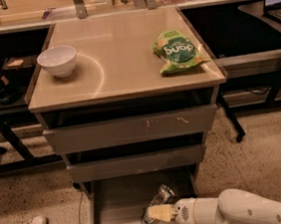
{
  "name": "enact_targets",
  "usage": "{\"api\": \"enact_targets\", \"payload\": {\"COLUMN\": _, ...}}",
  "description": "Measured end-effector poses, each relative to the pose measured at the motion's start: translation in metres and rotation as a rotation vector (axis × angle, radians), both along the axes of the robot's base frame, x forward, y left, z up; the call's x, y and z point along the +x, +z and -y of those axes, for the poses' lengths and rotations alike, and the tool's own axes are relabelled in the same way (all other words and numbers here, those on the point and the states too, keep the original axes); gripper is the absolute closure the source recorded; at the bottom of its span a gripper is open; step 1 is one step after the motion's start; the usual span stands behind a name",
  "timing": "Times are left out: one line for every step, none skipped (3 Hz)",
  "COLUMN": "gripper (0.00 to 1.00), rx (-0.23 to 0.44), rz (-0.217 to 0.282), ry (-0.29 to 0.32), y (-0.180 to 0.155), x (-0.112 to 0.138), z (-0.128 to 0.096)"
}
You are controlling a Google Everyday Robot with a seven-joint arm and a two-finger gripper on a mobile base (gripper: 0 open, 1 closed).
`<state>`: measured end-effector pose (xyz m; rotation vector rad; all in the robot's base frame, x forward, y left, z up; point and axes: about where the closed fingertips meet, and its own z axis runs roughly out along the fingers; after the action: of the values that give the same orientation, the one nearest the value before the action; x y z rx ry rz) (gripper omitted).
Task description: Place redbull can into bottom drawer
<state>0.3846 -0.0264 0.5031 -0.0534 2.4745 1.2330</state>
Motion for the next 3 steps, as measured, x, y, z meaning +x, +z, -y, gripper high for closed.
{"api": "enact_targets", "payload": {"gripper": 1.00, "rx": 0.000, "rz": 0.000, "ry": 0.000, "y": 0.000, "x": 0.000, "z": 0.000}}
{"api": "enact_targets", "payload": {"gripper": 1.00, "rx": 0.041, "rz": -0.028, "ry": -0.004, "y": -0.019, "x": 0.000, "z": -0.007}}
{"api": "enact_targets", "payload": {"gripper": 1.00, "rx": 0.098, "rz": -0.058, "ry": -0.003, "y": -0.064, "x": 0.012, "z": -0.022}}
